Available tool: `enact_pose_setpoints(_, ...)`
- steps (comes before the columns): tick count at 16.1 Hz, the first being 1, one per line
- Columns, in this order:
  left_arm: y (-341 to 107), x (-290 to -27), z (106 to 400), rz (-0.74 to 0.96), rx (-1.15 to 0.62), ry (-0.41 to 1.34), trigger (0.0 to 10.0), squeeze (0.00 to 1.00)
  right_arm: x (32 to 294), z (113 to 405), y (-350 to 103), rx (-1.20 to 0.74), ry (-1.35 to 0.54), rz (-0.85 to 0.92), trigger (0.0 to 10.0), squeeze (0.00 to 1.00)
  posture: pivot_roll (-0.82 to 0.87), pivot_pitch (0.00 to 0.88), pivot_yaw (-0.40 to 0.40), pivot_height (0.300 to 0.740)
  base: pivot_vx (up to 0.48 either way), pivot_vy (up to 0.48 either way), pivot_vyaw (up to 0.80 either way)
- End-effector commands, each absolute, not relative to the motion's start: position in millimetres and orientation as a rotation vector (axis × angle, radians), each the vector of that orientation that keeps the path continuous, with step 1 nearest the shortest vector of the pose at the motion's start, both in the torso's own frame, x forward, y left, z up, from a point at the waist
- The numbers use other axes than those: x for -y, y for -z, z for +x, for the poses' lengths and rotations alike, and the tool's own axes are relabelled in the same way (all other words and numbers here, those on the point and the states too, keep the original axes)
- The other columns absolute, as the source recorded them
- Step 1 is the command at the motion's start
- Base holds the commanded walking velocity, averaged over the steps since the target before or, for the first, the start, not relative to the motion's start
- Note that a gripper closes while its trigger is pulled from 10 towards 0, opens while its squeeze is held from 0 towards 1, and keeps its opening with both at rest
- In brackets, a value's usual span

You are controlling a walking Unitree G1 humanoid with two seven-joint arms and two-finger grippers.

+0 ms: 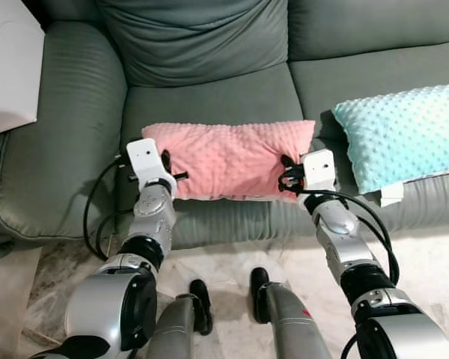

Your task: Move the pillow to the sofa

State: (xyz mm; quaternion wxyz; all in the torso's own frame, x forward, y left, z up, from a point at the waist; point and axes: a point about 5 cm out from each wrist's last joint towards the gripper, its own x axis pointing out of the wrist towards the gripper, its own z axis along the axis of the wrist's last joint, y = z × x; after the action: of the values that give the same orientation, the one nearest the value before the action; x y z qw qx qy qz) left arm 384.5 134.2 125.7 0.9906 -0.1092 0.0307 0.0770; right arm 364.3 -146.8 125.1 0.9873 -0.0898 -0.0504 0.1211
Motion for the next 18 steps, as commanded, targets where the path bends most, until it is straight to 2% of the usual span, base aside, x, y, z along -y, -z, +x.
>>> enact_pose_setpoints(1, -107.6, -142.6, 375.9, -0.196, -0.108, -0.183, 10.0, 1.0, 144.0, 360.4, -116.0, 0.08, -0.253, -0.169, 10.0, 1.0, -0.12, 0.449, 0.129, 0.74, 0.0, 0.0, 0.0)
enact_pose_setpoints(18, -68.6, -126.9, 352.4, -0.192, -0.207, -0.095, 10.0, 1.0, 137.3, 350.8, -93.2, -0.004, -0.3, -0.148, 10.0, 1.0, -0.12, 0.449, 0.122, 0.74, 0.0, 0.0, 0.0)
